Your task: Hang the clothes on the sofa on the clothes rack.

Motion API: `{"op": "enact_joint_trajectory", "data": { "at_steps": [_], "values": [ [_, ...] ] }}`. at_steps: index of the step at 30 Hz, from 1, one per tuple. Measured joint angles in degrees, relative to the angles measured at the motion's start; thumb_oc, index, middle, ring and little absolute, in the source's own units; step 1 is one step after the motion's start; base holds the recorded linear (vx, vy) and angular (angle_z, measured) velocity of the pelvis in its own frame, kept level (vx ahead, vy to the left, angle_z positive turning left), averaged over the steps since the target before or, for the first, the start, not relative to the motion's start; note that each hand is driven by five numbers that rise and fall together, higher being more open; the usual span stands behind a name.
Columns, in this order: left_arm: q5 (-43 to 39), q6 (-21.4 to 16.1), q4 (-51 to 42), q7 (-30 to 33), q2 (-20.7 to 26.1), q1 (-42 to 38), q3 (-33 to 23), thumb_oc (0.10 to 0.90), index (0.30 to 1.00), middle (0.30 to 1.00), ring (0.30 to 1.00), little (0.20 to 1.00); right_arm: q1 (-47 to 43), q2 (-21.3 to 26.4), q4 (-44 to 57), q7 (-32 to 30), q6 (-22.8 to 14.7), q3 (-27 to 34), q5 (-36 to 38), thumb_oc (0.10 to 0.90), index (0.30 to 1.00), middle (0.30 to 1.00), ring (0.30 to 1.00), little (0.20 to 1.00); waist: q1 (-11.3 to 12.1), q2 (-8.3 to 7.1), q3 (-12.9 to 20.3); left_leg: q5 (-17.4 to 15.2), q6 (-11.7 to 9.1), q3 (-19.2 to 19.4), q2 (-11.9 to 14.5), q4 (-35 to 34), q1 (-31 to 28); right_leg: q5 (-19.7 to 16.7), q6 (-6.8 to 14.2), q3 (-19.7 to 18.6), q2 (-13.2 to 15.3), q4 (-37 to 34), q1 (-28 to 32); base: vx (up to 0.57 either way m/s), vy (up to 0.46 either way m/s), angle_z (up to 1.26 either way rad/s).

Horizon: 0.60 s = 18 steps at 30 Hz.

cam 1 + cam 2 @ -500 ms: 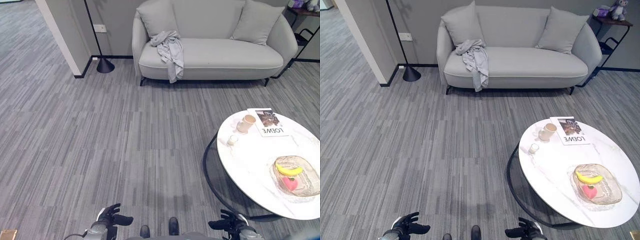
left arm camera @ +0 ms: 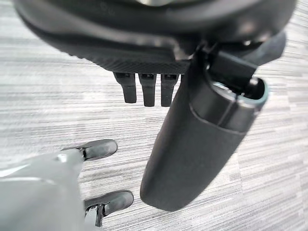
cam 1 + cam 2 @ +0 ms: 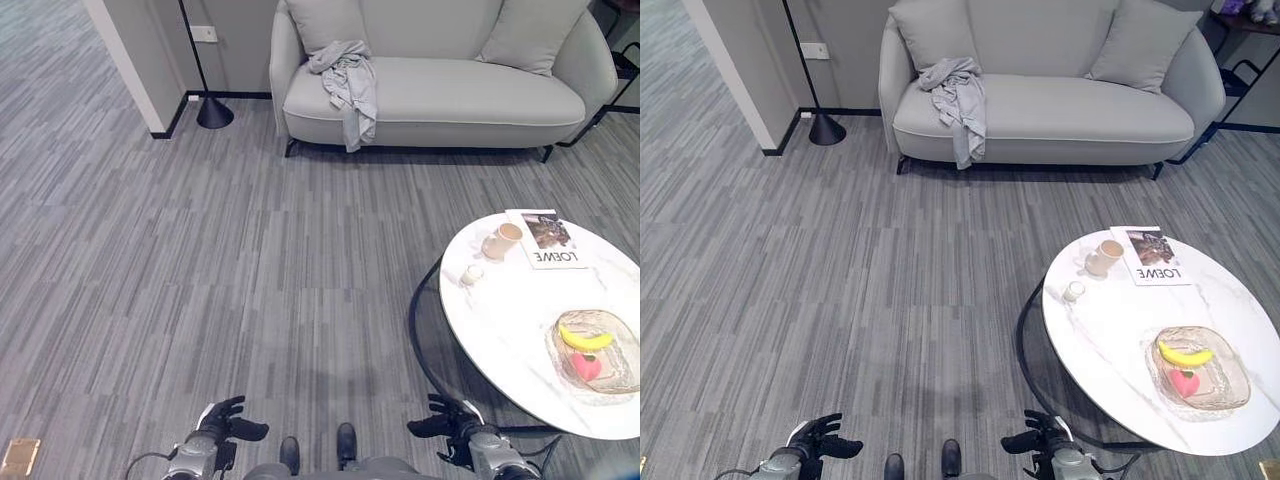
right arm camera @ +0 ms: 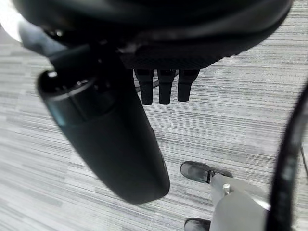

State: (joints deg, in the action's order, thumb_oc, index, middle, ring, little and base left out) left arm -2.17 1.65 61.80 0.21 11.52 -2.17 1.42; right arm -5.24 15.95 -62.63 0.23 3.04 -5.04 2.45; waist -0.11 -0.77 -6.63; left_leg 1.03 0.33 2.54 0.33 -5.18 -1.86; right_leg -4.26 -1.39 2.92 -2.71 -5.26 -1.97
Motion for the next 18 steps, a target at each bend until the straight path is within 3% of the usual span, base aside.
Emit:
{"op": "enact_joint_trajectory", "data": {
  "at_steps": [2,3,4,5,6,7,8,10,11,12,13,14,15,16,18],
  "values": [
    [-0.02,0.03,-0.19,0.01,0.05,0.36,-0.47,0.800,0.900,0.900,0.900,0.900,0.00,-0.08,0.00,0.08,-0.04,-0.05,0.00,0.800,0.900,0.900,0.900,0.900,0.38,-0.25,-0.22,-0.33,-0.42,0.12,0.12,1.11,0.00,0.13,-0.17,0.03,-0.01,-0.02,0.50,0.01,-0.160,0.07],
    [-0.16,0.10,-0.68,-0.14,0.33,-0.28,-1.33,0.800,0.900,0.900,0.900,0.900,-0.12,-0.36,-0.08,0.03,-0.32,0.04,0.00,0.800,0.900,0.900,0.900,0.900,0.89,-1.57,-1.07,-1.69,-2.14,-0.43,-0.49,7.28,3.01,0.92,-0.86,0.48,1.00,-0.20,0.41,-0.05,-0.226,0.15],
    [-0.21,0.03,-0.64,-0.17,0.29,-0.09,-1.67,0.800,0.900,0.900,0.900,0.900,-0.11,-0.44,-0.12,0.03,-0.37,0.03,0.00,0.800,0.900,0.900,0.900,0.900,1.16,-1.99,-1.47,-1.65,-2.34,-0.59,-0.72,9.63,4.01,1.01,-1.02,0.65,0.77,-0.05,0.40,-0.05,-0.223,0.28],
    [-0.30,-0.07,-1.68,-0.14,0.15,-1.01,-2.44,0.800,0.900,0.900,0.900,0.900,0.00,-0.63,-0.20,0.12,-0.58,0.11,0.02,0.800,0.900,0.900,0.900,0.900,2.61,-3.73,-2.93,-2.45,-3.68,-1.98,-1.88,23.00,10.96,1.39,-2.27,0.56,1.41,1.97,-0.09,-0.02,-0.174,0.24],
    [-0.49,-0.07,-2.78,-0.09,-0.15,-2.41,-2.26,0.800,0.900,0.900,0.900,0.900,0.20,-0.39,-0.11,-0.03,-0.78,0.82,0.00,0.800,0.900,0.900,0.900,0.900,3.24,-4.41,-4.18,-2.00,-4.84,-4.01,-2.47,36.28,18.48,2.12,-3.60,0.95,2.39,4.55,-1.71,0.23,-0.115,0.22],
    [-3.01,-0.30,-3.16,-0.41,-0.60,-2.29,-3.47,0.800,0.900,0.900,0.900,0.900,0.45,-0.60,-0.09,-0.43,-0.69,1.09,0.02,0.800,0.900,0.900,0.900,0.900,4.67,-4.80,-4.73,0.09,-5.73,-6.11,-2.81,45.50,24.08,2.20,-4.31,1.11,2.03,4.49,-0.51,0.23,-0.118,0.20],
    [-3.83,-0.57,-3.59,-0.74,-0.51,-2.97,-3.69,0.800,0.900,0.900,0.900,0.900,0.58,-0.63,-0.20,-0.53,-0.86,1.43,0.05,0.800,0.900,0.900,0.900,0.900,4.78,-4.92,-5.07,0.07,-5.38,-6.09,-2.82,47.00,25.78,2.86,-4.63,1.11,1.90,3.98,0.47,0.38,-0.019,0.21],
    [-3.98,-0.35,-3.76,-1.07,0.06,-4.37,-3.68,0.800,0.900,0.900,0.900,0.900,0.85,-1.07,-0.87,-0.77,-0.66,2.14,0.05,0.800,0.900,0.900,0.900,0.900,5.02,-5.82,-5.55,-0.16,-5.07,-4.03,-2.41,40.75,26.61,3.01,-4.64,0.99,2.52,3.00,1.24,0.45,0.055,0.03],
    [-3.97,0.24,-3.28,-1.35,0.35,-4.32,-3.51,0.800,0.900,0.900,0.900,0.900,0.68,-0.86,-1.00,-0.92,-0.99,2.84,0.04,0.800,0.900,0.900,0.900,0.900,4.58,-5.58,-5.57,0.39,-5.22,-2.29,-1.57,24.63,24.29,2.87,-4.88,-0.51,2.75,2.00,1.95,0.60,0.089,-0.44],
    [-3.97,0.30,-2.81,-1.35,0.26,-4.13,-3.52,0.800,0.900,0.900,0.900,0.900,0.36,-0.71,-1.16,-1.04,-1.01,3.02,0.04,0.800,0.900,0.900,0.900,0.900,4.77,-4.94,-5.80,0.89,-5.29,-2.31,-1.17,19.85,23.44,2.78,-5.01,-0.67,2.74,1.95,2.17,0.48,0.072,-0.46],
    [-3.95,1.07,-2.50,-1.44,0.37,-3.83,-2.84,0.800,0.900,0.900,0.900,0.900,0.18,-0.26,-0.94,-1.10,-0.84,2.40,0.03,0.800,0.900,0.900,0.900,0.900,4.18,-3.57,-5.26,2.03,-6.69,-2.34,-0.04,14.08,23.52,3.27,-5.56,-0.60,2.09,1.19,2.95,0.40,0.082,-0.32],
    [-3.96,1.02,-1.73,-1.71,0.47,-3.94,-2.22,0.800,0.900,0.900,0.900,0.900,-0.29,0.11,-2.05,-0.96,-0.57,2.05,0.03,0.800,0.900,0.900,0.900,0.900,4.46,-2.77,-4.71,2.45,-7.08,-2.75,0.92,2.78,22.06,3.32,-5.54,-0.86,1.82,1.62,2.19,0.38,0.124,-0.31],
    [-4.07,1.42,-1.67,-2.00,0.30,-5.37,-2.05,0.800,0.900,0.900,0.900,0.900,-1.11,0.71,-2.67,-1.09,-0.25,3.25,0.00,0.800,0.900,0.900,0.900,0.900,5.03,-1.64,-6.12,2.41,-7.09,-4.44,1.74,0.18,22.77,3.29,-5.48,-2.46,1.33,1.47,2.15,0.57,0.211,-0.72],
    [-4.18,1.39,-2.19,-2.22,-0.06,-4.53,-3.42,0.800,0.900,0.900,0.900,0.900,-0.18,0.34,-2.93,-1.10,-0.22,4.32,-0.01,0.800,0.900,0.900,0.900,0.900,6.64,-1.73,-5.65,2.52,-6.69,-4.97,2.28,1.29,22.52,3.18,-5.67,-4.84,1.73,1.57,2.20,0.73,0.305,-1.00],
    [-3.89,1.47,-0.44,-2.23,-0.08,-4.08,-4.44,0.800,0.900,0.900,0.900,0.900,0.87,0.21,-2.80,-0.55,-0.76,4.08,-0.01,0.800,0.900,0.900,0.900,0.900,6.57,-1.94,-2.77,3.11,-5.59,-3.36,0.85,10.21,21.15,3.55,-5.83,-6.24,3.86,0.07,3.90,0.70,0.302,-0.88]
  ]
}}
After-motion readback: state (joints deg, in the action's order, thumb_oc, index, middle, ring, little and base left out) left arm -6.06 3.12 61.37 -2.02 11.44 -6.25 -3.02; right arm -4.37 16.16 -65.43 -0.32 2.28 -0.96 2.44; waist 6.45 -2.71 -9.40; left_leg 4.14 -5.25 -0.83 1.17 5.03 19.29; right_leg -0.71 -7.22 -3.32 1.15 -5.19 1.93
